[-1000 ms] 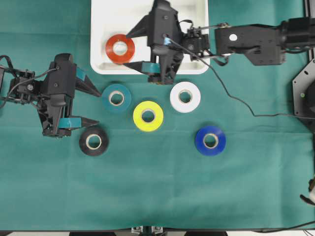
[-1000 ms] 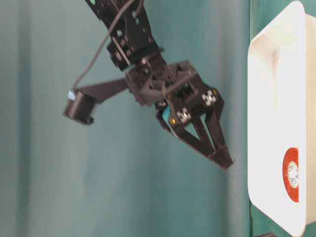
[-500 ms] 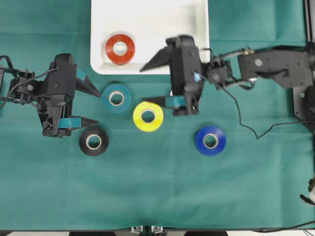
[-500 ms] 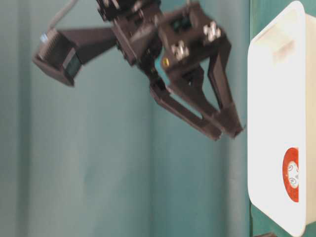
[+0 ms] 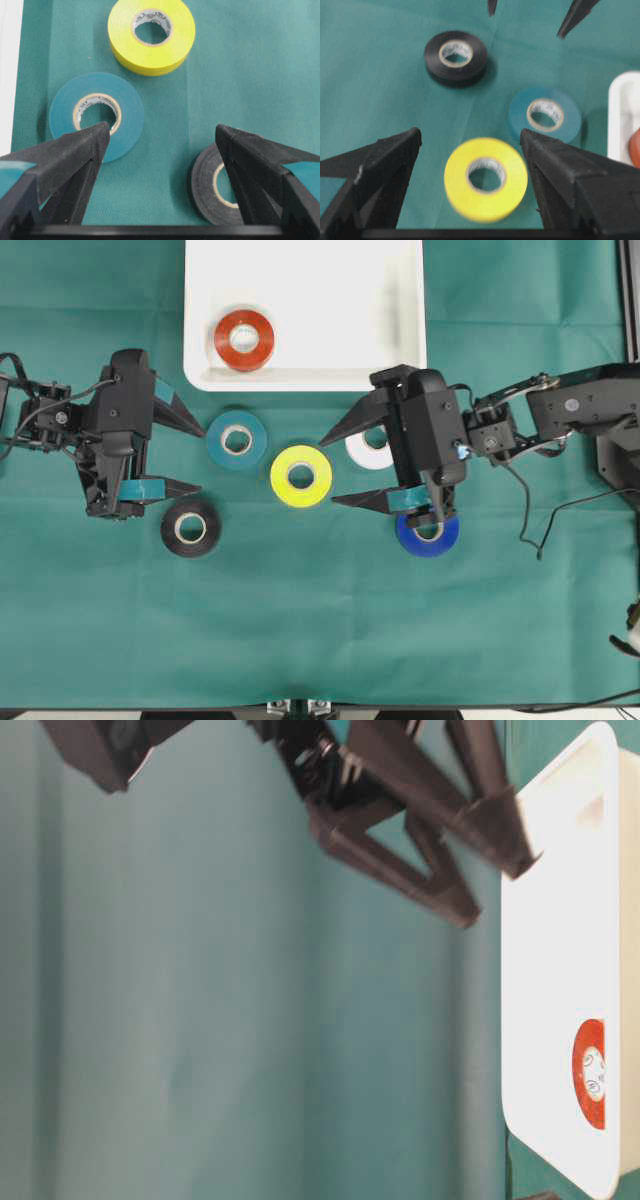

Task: Put the tape alternately from left to right into the white case.
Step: 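Withdraw the right gripper from the tray to hover near the white roll, then lower the left gripper onto the black tape roll and close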

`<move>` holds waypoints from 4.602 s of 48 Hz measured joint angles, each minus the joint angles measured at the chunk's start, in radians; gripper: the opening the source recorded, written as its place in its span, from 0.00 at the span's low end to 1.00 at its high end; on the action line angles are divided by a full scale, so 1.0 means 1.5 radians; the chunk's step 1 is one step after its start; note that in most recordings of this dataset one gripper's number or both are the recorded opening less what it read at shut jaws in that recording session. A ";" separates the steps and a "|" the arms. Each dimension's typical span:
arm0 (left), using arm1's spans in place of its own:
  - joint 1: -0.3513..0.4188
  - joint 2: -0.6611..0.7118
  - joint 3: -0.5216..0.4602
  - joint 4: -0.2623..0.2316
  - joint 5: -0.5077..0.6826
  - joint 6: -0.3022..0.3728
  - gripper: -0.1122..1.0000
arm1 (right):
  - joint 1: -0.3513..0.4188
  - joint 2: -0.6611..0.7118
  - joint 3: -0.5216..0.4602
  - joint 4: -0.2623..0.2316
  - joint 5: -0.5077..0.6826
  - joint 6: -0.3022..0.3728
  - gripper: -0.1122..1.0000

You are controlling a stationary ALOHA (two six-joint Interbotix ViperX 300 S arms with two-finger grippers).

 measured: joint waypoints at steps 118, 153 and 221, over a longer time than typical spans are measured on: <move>-0.075 0.184 -0.076 -0.001 0.188 -0.242 0.61 | 0.008 -0.002 0.015 0.000 0.005 0.009 0.86; -0.075 0.186 -0.077 0.000 0.185 -0.264 0.60 | 0.008 0.002 0.015 0.000 0.005 0.008 0.86; -0.077 0.178 -0.114 0.001 0.234 -0.256 0.06 | 0.008 0.002 0.015 0.000 0.005 0.009 0.86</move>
